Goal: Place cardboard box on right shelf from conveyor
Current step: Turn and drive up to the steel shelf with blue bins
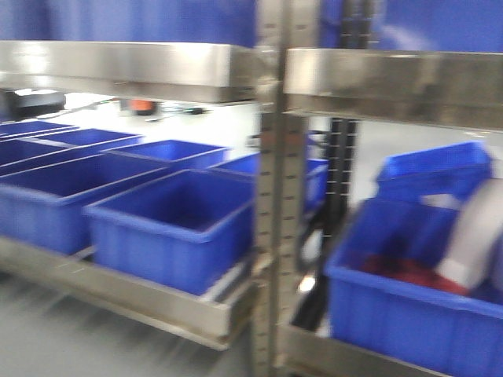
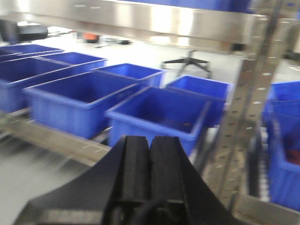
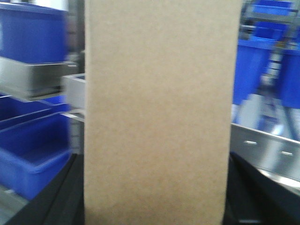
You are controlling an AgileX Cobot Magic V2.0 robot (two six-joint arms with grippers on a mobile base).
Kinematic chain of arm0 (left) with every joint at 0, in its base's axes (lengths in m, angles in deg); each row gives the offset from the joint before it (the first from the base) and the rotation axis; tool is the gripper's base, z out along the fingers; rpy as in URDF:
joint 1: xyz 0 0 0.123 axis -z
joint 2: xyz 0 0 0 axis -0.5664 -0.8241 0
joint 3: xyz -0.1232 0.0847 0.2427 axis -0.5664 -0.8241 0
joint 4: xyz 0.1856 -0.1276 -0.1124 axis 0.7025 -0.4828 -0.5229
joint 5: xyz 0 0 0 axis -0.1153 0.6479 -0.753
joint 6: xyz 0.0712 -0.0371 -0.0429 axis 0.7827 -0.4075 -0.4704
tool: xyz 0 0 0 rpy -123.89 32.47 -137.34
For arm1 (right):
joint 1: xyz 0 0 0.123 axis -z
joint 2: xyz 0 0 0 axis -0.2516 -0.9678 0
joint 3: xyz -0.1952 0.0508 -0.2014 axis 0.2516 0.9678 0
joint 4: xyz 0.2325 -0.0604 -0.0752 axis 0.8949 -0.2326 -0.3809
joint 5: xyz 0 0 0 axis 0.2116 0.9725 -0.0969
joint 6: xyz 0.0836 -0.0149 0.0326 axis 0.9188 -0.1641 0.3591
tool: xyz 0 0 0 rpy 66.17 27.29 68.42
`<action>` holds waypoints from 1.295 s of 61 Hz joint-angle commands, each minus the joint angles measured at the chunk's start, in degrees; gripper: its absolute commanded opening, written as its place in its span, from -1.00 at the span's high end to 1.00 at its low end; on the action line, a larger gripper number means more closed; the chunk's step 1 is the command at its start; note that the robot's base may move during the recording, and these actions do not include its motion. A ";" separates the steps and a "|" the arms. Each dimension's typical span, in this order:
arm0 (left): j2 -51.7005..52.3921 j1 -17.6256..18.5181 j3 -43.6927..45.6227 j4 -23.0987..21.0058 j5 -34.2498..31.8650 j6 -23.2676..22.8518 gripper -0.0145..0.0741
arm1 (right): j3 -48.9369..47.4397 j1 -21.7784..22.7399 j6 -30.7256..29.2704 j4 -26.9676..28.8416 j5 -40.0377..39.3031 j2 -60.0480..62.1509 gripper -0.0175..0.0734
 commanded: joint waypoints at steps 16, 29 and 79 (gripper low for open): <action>0.31 0.15 -0.35 -0.34 -4.88 0.01 0.94 | -1.72 0.25 -0.62 -0.52 -6.20 -0.49 0.60; 0.31 0.15 -0.35 -0.34 -4.88 0.01 0.93 | -1.72 0.25 -0.62 -0.52 -6.20 -0.49 0.60; 0.31 0.15 -0.35 -0.34 -4.88 0.01 0.94 | -1.72 0.25 -0.62 -0.52 -6.20 -0.49 0.60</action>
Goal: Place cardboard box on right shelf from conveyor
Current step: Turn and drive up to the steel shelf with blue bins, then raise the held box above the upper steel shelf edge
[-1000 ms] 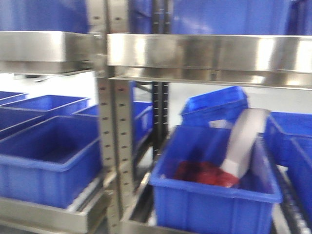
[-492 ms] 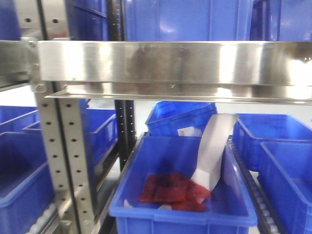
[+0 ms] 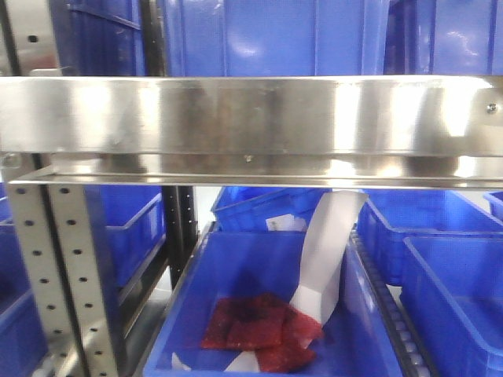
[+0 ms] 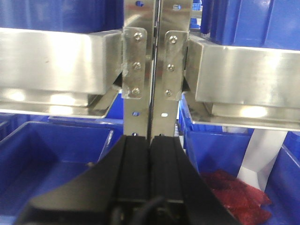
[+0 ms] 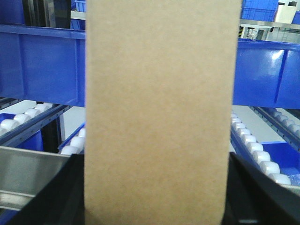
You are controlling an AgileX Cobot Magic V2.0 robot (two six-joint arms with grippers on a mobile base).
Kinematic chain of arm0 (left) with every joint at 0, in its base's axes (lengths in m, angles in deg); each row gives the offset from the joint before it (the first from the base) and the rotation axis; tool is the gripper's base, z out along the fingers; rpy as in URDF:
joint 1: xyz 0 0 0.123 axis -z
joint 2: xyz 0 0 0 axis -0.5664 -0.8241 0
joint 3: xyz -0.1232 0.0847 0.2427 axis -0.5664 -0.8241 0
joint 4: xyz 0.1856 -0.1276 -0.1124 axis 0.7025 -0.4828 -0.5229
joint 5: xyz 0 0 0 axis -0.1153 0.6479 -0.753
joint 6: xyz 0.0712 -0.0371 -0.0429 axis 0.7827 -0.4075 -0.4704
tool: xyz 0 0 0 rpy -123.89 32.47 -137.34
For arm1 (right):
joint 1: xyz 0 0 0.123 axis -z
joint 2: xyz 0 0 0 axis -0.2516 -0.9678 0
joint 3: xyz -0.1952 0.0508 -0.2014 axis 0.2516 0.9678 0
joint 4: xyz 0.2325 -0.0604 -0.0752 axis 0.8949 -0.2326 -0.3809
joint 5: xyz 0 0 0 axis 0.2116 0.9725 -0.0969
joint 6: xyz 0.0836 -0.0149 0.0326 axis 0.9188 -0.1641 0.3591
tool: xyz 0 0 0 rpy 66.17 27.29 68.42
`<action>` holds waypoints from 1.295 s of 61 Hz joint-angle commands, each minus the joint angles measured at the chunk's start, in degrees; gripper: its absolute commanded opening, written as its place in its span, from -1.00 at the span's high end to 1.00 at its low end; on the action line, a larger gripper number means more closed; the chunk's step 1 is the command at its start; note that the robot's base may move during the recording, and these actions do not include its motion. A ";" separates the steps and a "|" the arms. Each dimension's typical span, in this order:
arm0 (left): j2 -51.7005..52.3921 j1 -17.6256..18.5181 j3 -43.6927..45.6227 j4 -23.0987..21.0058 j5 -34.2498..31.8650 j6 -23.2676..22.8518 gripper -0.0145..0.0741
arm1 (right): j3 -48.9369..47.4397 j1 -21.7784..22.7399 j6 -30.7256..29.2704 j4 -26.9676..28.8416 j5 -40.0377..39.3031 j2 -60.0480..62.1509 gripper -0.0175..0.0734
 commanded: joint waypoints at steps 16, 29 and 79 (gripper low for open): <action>0.31 0.15 -0.35 -0.34 -4.88 0.01 0.94 | -1.72 0.25 -0.62 -0.52 -6.47 -0.49 0.60; 0.31 0.15 -0.35 -0.34 -4.88 0.01 0.94 | -1.50 0.25 -0.62 -0.52 -8.40 -0.56 0.60; 0.31 0.15 -0.35 -0.34 -4.88 0.01 0.94 | -39.27 -10.26 -43.76 0.01 10.01 -36.60 0.60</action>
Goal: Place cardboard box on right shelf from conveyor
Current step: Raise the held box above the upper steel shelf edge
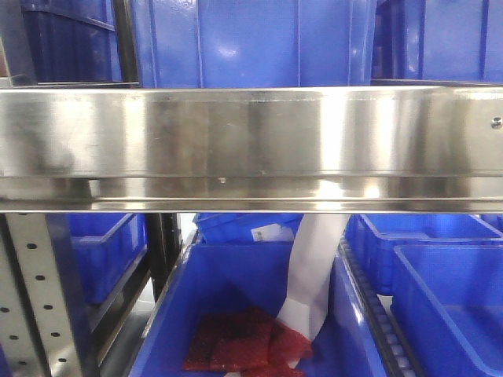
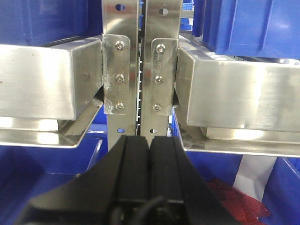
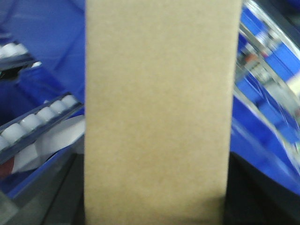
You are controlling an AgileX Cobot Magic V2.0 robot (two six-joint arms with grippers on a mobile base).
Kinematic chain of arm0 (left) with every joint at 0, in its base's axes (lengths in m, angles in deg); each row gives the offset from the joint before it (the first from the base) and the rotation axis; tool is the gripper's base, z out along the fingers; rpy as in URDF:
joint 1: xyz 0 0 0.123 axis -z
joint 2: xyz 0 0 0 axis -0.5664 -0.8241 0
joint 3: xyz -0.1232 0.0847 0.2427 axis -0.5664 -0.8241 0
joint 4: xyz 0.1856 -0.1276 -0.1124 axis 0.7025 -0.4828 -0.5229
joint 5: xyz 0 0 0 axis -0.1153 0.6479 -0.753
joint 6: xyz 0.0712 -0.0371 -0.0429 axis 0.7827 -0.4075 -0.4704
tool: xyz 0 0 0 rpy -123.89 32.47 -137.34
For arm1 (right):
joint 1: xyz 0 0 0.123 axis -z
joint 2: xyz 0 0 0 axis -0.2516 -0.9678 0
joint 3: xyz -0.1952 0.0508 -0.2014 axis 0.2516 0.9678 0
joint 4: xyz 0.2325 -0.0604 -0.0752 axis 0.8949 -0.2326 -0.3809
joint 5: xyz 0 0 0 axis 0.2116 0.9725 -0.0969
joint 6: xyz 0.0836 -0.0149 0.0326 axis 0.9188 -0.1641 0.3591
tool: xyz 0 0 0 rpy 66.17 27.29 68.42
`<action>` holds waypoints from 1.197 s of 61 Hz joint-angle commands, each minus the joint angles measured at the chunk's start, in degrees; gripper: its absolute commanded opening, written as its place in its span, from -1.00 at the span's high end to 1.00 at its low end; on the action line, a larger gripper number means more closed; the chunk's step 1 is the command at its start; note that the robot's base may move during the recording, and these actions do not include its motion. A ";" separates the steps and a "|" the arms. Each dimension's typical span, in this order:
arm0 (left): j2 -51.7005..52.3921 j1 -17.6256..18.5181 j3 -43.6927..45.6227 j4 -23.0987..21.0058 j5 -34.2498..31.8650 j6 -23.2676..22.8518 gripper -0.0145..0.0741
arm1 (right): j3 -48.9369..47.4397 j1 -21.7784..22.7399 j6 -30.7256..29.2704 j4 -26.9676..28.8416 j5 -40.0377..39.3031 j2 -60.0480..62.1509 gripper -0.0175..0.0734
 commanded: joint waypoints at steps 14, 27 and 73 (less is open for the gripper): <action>0.31 0.15 -0.35 -0.34 -4.88 0.01 0.93 | -11.62 -10.59 -2.44 -6.90 -8.77 -17.94 0.59; 0.31 0.15 -0.35 -0.34 -4.88 0.01 0.93 | -15.73 -15.61 -1.44 -13.41 -10.88 -28.17 0.59; 0.31 0.15 -0.35 -0.34 -4.88 0.01 0.94 | -19.77 -20.27 -1.38 -25.75 -15.08 -43.53 0.59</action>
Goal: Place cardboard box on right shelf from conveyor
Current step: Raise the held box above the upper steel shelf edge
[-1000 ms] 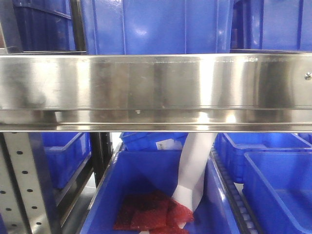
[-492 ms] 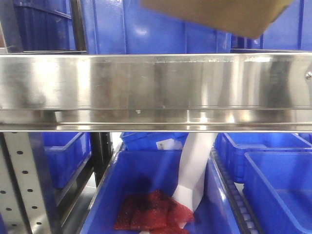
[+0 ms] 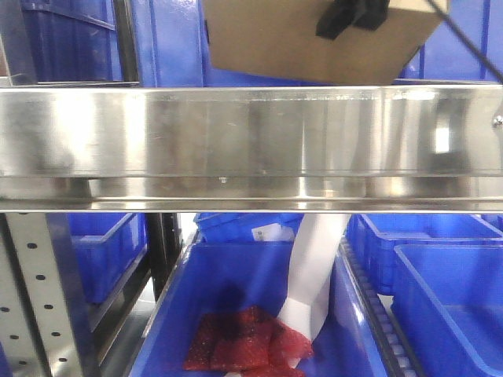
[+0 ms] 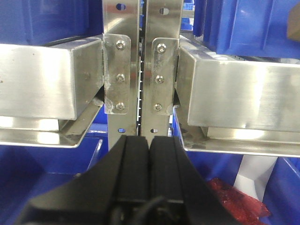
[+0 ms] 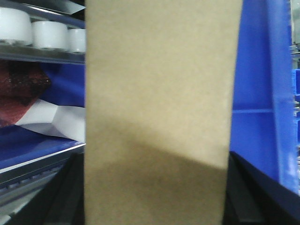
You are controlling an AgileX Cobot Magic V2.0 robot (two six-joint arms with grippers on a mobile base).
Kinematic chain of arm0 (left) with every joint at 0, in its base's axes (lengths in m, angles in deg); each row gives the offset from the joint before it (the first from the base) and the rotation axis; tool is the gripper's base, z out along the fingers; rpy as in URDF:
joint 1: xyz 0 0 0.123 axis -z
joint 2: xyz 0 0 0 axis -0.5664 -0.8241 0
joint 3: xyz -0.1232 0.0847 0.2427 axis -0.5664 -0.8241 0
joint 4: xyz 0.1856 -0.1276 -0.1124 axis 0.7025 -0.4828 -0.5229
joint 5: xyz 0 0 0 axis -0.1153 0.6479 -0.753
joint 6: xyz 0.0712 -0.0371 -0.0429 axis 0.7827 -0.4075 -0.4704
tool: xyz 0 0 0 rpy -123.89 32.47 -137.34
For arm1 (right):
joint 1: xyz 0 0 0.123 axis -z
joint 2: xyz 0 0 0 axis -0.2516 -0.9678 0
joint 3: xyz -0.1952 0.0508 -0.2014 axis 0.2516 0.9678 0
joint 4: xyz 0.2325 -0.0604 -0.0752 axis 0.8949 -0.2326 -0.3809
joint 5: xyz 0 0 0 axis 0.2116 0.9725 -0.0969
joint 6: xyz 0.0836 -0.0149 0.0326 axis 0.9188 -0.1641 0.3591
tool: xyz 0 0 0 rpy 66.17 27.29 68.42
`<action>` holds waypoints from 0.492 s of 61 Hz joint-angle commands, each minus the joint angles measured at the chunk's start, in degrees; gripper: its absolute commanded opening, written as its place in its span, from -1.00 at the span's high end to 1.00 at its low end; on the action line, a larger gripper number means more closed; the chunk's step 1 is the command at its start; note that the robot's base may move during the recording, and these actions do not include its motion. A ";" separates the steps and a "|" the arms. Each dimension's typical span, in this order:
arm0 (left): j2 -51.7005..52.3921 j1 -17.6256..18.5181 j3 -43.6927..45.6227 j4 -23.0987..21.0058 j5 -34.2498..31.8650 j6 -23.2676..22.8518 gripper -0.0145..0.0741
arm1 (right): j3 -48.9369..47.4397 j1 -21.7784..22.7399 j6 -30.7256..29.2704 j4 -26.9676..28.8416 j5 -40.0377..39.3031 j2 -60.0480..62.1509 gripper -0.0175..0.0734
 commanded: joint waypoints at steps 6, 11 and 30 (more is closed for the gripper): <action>0.31 0.15 -0.35 -0.34 -4.88 0.01 0.94 | -2.38 0.06 0.22 -1.47 -5.55 1.12 0.59; 0.31 0.15 -0.35 -0.34 -4.88 0.01 0.94 | -2.38 0.06 0.22 -1.47 -5.79 0.70 0.59; 0.31 0.15 -0.35 -0.34 -4.88 0.01 0.94 | -2.38 0.06 0.17 -1.47 -6.66 0.11 0.27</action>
